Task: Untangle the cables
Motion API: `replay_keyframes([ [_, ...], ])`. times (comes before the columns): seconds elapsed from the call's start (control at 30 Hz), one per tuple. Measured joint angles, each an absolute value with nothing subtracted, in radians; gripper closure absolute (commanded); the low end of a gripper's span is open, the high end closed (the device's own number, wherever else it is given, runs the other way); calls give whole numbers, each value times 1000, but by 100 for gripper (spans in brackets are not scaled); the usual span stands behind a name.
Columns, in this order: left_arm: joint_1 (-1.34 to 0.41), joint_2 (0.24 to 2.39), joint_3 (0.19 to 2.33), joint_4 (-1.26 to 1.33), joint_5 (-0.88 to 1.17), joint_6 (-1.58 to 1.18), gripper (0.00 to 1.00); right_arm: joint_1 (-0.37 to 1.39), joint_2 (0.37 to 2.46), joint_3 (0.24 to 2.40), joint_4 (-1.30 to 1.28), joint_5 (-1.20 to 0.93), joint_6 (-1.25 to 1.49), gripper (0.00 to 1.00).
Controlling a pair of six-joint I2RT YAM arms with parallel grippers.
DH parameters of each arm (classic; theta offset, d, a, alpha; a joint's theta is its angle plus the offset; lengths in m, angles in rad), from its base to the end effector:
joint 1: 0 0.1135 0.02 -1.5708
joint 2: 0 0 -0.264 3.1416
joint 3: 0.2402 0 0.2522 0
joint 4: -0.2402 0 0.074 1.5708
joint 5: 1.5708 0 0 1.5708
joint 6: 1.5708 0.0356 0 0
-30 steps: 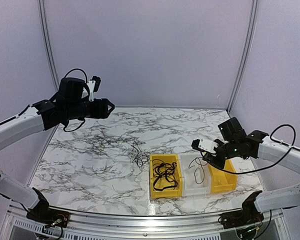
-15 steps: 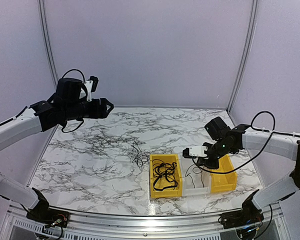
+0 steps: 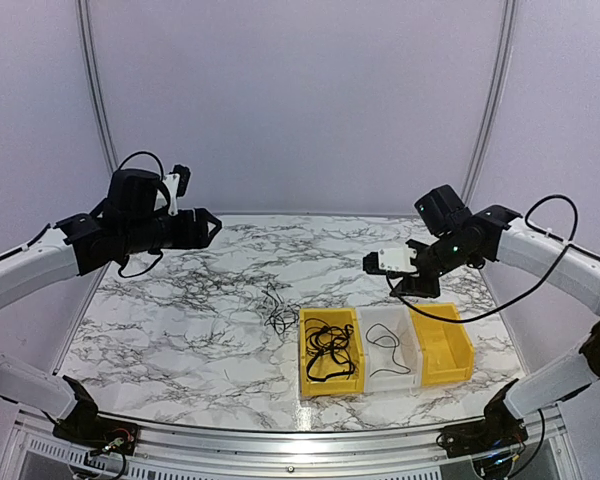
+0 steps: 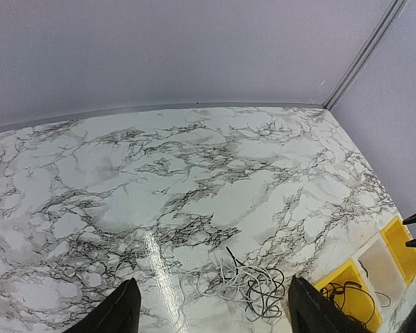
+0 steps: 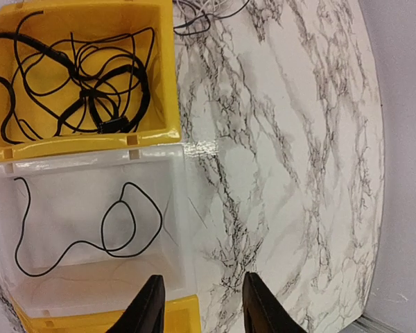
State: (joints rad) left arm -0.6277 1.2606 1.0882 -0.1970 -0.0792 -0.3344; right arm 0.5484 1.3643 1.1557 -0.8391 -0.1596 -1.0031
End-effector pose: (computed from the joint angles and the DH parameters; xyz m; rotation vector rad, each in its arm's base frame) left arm 0.2389 -0.1699 0.3425 0.2362 1.9665 -0.5581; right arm 0.2296 0.1469 0.2853 -1.8582 1.8151 0.0456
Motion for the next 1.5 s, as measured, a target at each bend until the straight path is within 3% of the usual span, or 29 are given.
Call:
replay_keyframes([
  [0.17, -628, 1263, 1021, -186, -67, -394, 32, 540, 1370, 1260, -829, -233, -883, 63],
  [0.33, -628, 1304, 944, -187, -22, -473, 31, 550, 1459, 1352, -709, -332, -664, 64],
  [0.47, -628, 1330, 907, -189, -12, -536, 27, 614, 1584, 1414, -638, -358, -548, 51],
  [0.63, -628, 1326, 902, -185, -30, -591, 26, 735, 1765, 1489, -557, -400, -424, 45],
  [1.07, -628, 1080, 788, -182, -144, -682, 25, 794, 2075, 1692, -528, -465, -258, 52],
  [1.27, -628, 1039, 768, -168, -164, -701, 25, 794, 2112, 1692, -532, -466, -234, 66],
  [1.33, -628, 1040, 756, -167, -166, -708, 25, 794, 2112, 1692, -532, -467, -231, 77],
  [1.4, -628, 1043, 748, -166, -166, -714, 25, 794, 2112, 1692, -530, -470, -229, 96],
  [1.5, -628, 1062, 748, -157, -165, -715, 25, 794, 2112, 1692, -531, -471, -228, 100],
])
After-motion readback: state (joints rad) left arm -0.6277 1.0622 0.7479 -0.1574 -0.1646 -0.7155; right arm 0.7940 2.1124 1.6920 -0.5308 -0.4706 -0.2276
